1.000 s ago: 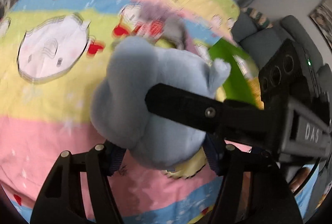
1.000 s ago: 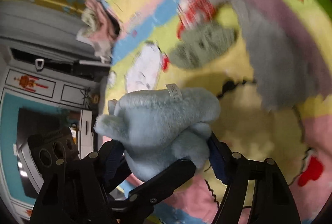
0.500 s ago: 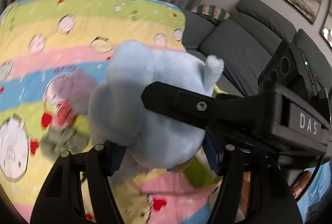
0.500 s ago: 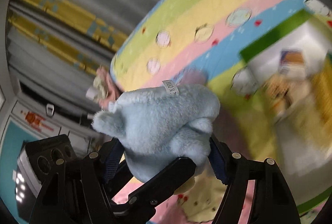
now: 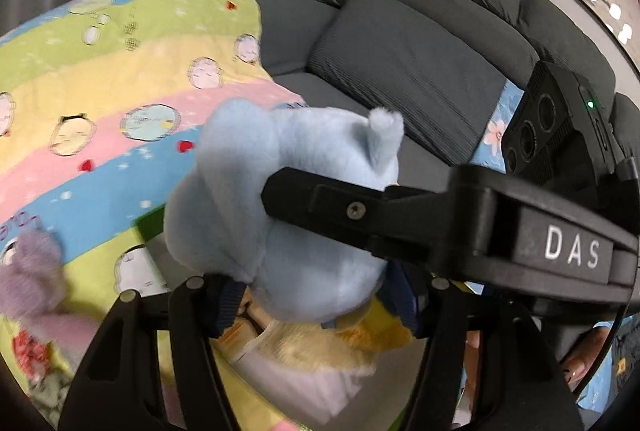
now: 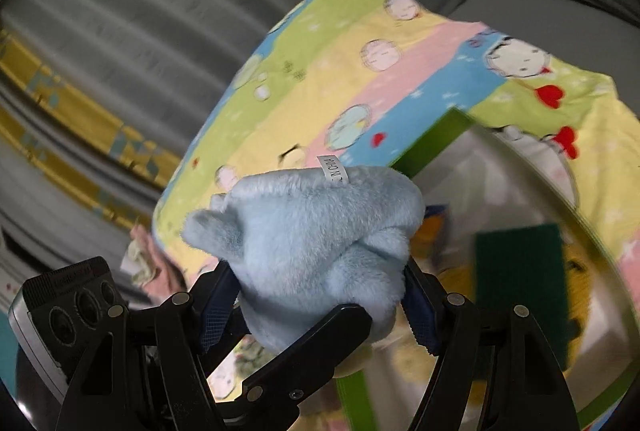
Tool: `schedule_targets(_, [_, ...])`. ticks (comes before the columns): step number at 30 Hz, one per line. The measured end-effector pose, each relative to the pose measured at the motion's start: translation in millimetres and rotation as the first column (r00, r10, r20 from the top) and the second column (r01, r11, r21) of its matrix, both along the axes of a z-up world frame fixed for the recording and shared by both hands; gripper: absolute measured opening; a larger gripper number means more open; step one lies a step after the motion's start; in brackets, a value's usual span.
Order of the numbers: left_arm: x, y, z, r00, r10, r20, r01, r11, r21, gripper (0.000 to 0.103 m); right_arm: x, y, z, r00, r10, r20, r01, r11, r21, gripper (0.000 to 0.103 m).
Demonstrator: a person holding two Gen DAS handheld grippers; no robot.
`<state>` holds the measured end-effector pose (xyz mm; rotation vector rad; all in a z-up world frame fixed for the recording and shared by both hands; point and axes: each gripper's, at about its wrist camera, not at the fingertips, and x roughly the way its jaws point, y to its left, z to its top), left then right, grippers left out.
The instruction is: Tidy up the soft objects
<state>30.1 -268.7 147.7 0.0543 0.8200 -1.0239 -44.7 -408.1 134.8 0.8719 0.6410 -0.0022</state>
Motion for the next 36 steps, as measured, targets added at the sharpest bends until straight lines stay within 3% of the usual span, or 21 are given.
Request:
schedule_targets(6, [8,-40,-13,0.998,-0.066,-0.024,0.066,0.998,0.012,0.062,1,-30,-16,0.996,-0.086,-0.016,0.086,0.996,0.001,0.075])
schedule_targets(9, [7,-52,-26,0.994,-0.096,-0.051,0.098,0.994,0.046,0.062,3,-35,-27,0.992,-0.105,-0.077,0.102,0.994,-0.035,0.075])
schedule_targets(13, [13,-65,-42,0.994,-0.057,-0.094,0.066,0.993,0.101,0.065,5,-45,-42,0.982,-0.137,-0.127,0.132,0.990,-0.051,0.075])
schedule_targets(17, [5,-66,-42,0.996,-0.047,-0.077,0.056,0.991,0.119,0.066,1,-48,-45,0.983,-0.135,-0.121,0.131,0.991,-0.041,0.075])
schedule_targets(19, [3,-64,-42,0.995,-0.048,-0.088,0.059,0.989,0.135,0.072,-2,-47,-44,0.984,-0.138,-0.113,0.133,0.990,-0.053,0.075])
schedule_targets(24, [-2,-54,-40,0.992,-0.041,-0.120,0.055,0.991,0.121,0.087,-11,-44,-32,0.978,-0.173,-0.118,0.163,0.983,-0.086,0.076])
schedule_targets(28, [-16,-36,-34,0.993,-0.031,-0.114,0.044,0.993,0.113,0.087,-19,-43,-21,0.967,-0.223,-0.120,0.204,0.967,-0.156,0.076])
schedule_targets(31, [-33,-9,-23,0.997,-0.008,-0.077,0.017,0.994,0.109,0.088,-28,-43,-17,0.969,-0.225,-0.098,0.212,0.969,-0.130,0.077])
schedule_targets(36, [-59,55,-3,0.994,0.110,-0.021,-0.108,0.992,0.061,0.088,-41,-27,-7,0.974,-0.224,-0.043,0.219,0.970,-0.107,0.084])
